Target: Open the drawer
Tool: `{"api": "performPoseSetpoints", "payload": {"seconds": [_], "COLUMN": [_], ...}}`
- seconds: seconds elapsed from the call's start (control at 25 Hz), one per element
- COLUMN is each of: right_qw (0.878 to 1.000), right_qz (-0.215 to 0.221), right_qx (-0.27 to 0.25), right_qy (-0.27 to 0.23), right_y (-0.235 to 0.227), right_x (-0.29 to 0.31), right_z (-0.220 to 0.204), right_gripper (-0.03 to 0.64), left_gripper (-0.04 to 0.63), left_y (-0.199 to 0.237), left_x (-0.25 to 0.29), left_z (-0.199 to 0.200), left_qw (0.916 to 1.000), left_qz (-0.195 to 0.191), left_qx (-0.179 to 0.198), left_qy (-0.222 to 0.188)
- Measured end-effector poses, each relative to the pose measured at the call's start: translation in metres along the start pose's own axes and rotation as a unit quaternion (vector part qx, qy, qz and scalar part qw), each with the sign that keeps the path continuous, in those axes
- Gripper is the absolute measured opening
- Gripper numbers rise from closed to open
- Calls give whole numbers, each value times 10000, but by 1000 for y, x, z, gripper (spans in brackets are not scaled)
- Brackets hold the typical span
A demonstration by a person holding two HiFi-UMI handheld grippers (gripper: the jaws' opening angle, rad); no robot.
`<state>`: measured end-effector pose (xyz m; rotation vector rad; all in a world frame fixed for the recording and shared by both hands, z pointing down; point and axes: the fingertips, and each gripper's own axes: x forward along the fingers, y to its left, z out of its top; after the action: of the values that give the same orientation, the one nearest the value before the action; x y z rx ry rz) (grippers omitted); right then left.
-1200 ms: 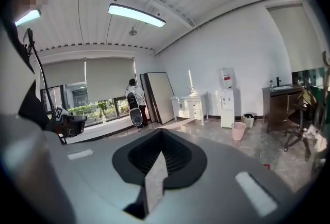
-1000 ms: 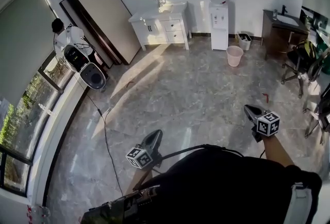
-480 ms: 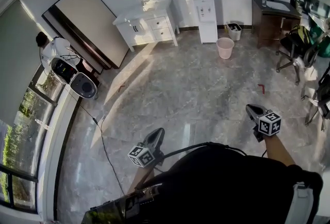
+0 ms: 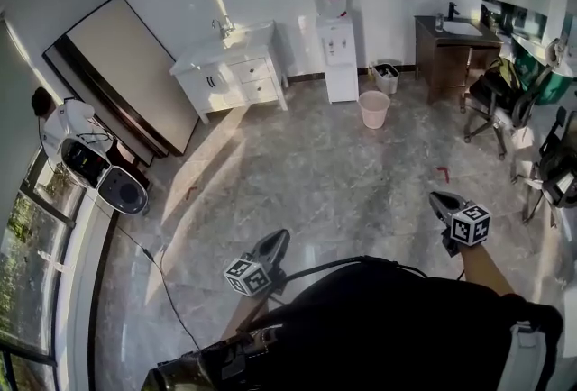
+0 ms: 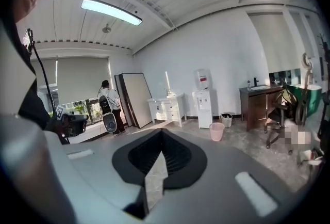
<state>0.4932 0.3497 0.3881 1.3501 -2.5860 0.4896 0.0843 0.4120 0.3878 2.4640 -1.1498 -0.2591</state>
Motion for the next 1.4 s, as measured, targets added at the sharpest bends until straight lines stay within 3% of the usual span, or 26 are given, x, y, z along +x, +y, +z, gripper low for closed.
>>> {"api": "performPoseSetpoints", "payload": {"seconds": [0.16, 0.36, 0.56, 0.88, 1.16, 1.4], "right_qw": [9999, 9998, 9993, 9975, 9959, 9922], "right_qz": [-59, 79, 247, 513, 767, 1148], "right_qx": [-83, -194, -254, -401, -301, -366], "right_qy": [-96, -2, 152, 273, 366, 312], "right_y": [28, 74, 105, 117, 68, 13], "right_x": [57, 127, 185, 255, 303, 369], "right_z": [28, 45, 54, 66, 75, 121], "right_gripper": [2, 2, 2, 2, 2, 2], "left_gripper": [0, 0, 0, 0, 0, 0], "left_y": [59, 133, 186, 241, 254, 283], "left_x": [-5, -32, -52, -61, -17, 21], "left_z": [36, 67, 82, 79, 97, 132], "left_qw": [9999, 9999, 9997, 9979, 9963, 9874], "left_qz": [-108, 52, 227, 543, 790, 1452], "left_qx": [134, 65, -47, -269, -118, -90], "left_qy": [-2, -56, -114, -222, -316, -621]}}
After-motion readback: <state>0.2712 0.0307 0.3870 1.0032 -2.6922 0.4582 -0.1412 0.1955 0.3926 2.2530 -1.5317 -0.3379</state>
